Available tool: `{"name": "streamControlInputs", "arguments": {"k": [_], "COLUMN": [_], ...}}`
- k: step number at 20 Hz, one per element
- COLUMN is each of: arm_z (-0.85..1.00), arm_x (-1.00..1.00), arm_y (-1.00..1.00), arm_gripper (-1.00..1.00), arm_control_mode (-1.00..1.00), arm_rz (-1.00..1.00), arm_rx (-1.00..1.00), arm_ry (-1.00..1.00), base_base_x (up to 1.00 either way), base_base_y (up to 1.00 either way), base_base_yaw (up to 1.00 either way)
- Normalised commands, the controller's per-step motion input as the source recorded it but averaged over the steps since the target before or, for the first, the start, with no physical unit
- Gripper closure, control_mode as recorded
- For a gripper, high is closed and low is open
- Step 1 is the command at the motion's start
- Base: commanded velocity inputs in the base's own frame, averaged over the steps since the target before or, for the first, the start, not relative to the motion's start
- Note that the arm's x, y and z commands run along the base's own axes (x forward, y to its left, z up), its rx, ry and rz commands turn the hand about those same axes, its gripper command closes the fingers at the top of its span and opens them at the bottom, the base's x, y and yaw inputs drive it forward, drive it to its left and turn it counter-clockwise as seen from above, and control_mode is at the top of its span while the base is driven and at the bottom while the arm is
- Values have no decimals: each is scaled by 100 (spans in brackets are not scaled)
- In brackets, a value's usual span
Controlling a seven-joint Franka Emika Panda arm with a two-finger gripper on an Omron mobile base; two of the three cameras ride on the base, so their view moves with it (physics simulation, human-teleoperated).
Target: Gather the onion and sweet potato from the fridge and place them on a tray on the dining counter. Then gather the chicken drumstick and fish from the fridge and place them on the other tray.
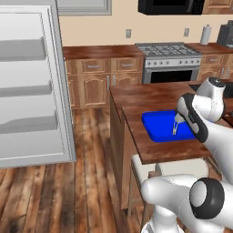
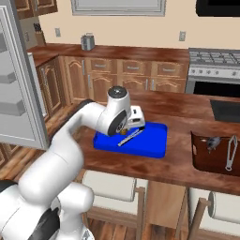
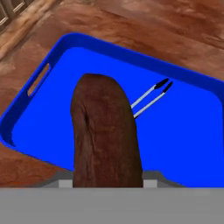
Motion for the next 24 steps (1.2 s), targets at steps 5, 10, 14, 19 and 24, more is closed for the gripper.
{"name": "streamControlInputs", "arguments": {"k": [5,10,14,19,24], "arm_z": [-25,-23,-14,-16,-25], "arm_x": [13,13,13,13,23], "arm_y": [-35,-26,-31,-26,-11], "arm_gripper": [100,100,100,100,100], "arm_control_mode": [-100,-100,-100,-100,-100], "arm_rz": [-6,-7,-8,-8,-5], "arm_rx": [0,0,0,0,0], "arm_ry": [6,5,8,6,3], "base_base_x": [0,0,0,0,0], "base_base_y": [0,0,0,0,0], "base_base_yaw": [0,0,0,0,0]}}
